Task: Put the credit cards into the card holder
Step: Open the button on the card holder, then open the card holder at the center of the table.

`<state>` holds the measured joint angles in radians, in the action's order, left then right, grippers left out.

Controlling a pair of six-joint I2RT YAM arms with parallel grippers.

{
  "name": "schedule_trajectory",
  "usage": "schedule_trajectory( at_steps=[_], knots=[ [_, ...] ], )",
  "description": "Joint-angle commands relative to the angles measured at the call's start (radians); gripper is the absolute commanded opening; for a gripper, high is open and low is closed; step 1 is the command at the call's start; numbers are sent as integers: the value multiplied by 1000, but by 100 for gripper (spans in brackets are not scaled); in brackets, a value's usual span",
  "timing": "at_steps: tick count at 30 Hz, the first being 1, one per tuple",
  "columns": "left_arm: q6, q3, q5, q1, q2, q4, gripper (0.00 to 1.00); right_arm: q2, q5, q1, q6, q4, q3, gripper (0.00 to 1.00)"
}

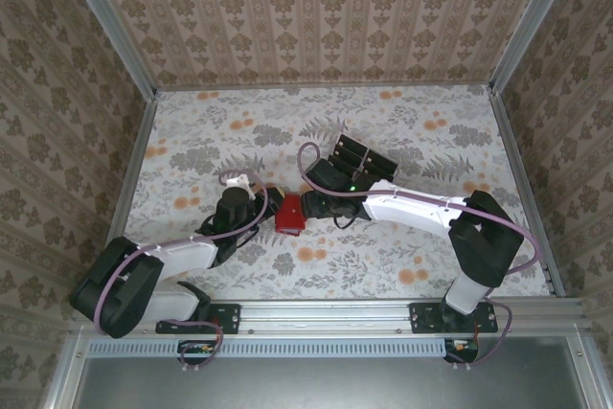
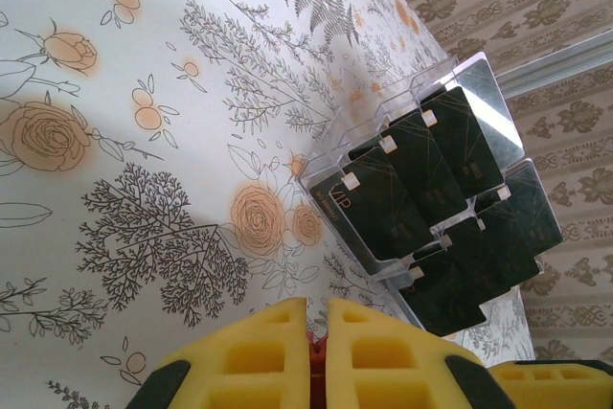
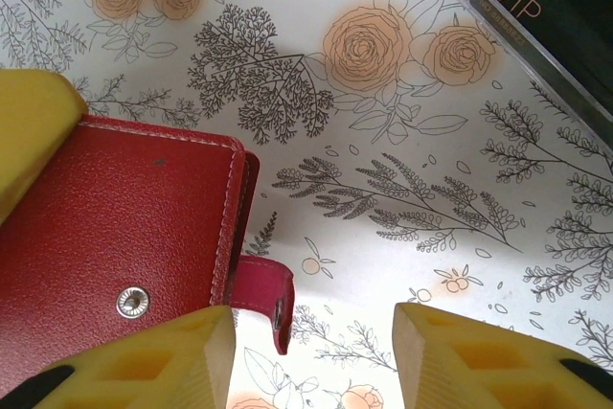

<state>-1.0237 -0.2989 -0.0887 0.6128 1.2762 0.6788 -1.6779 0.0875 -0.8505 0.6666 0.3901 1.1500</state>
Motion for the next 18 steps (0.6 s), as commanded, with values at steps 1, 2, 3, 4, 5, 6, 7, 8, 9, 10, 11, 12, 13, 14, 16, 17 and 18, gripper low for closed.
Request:
schedule_trajectory(
  at_steps=[1, 2, 3, 4, 5, 6, 7, 8, 9, 10, 11, 12, 13, 14, 16, 17, 18],
  knots=[
    [25, -34, 13, 3, -28, 0, 0, -29, -31, 7, 19, -26, -16, 47],
    [25, -33, 15, 4, -29, -3, 0, -35, -35, 8, 21, -31, -17, 47],
    [25, -33, 15, 5, -31, -4, 0, -41, -41, 9, 22, -36, -18, 46],
    [25, -35, 18, 5, -30, -5, 0, -46, -45, 9, 22, -40, -17, 46],
    [25, -35, 18, 7, -31, -8, 0, -52, -52, 10, 24, -44, -18, 46],
    [25, -36, 19, 8, -31, -6, 0, -58, -56, 8, 24, -46, -17, 46],
    [26, -37, 19, 8, -31, -6, 0, -63, -55, 10, 25, -49, -17, 45],
    [25, -38, 19, 10, -31, -8, 0, -67, -57, 9, 25, -52, -18, 44],
    [25, -39, 20, 10, -31, -8, 0, -72, -58, 10, 24, -54, -18, 42],
    [25, -39, 21, 11, -31, -9, 0, -76, -61, 10, 24, -57, -18, 40],
    [26, -40, 22, 13, -31, -11, 0, -78, -64, 11, 22, -58, -18, 37],
    [25, -40, 23, 13, -31, -11, 0, -80, -66, 11, 22, -59, -19, 34],
    [26, -41, 25, 13, -31, -13, 0, -81, -70, 15, 22, -64, -21, 29],
    [25, -42, 26, 15, -31, -15, 0, -79, -75, 17, 21, -68, -23, 22],
    [26, -43, 28, 16, -29, -16, 0, -72, -81, 23, 21, -71, -30, 10],
    [29, -43, 30, 15, -29, -20, 0, -65, -84, 26, 21, -73, -35, 4],
    [30, -44, 32, 16, -29, -26, 0, -55, -86, 28, 21, -73, -38, 0]
  ],
)
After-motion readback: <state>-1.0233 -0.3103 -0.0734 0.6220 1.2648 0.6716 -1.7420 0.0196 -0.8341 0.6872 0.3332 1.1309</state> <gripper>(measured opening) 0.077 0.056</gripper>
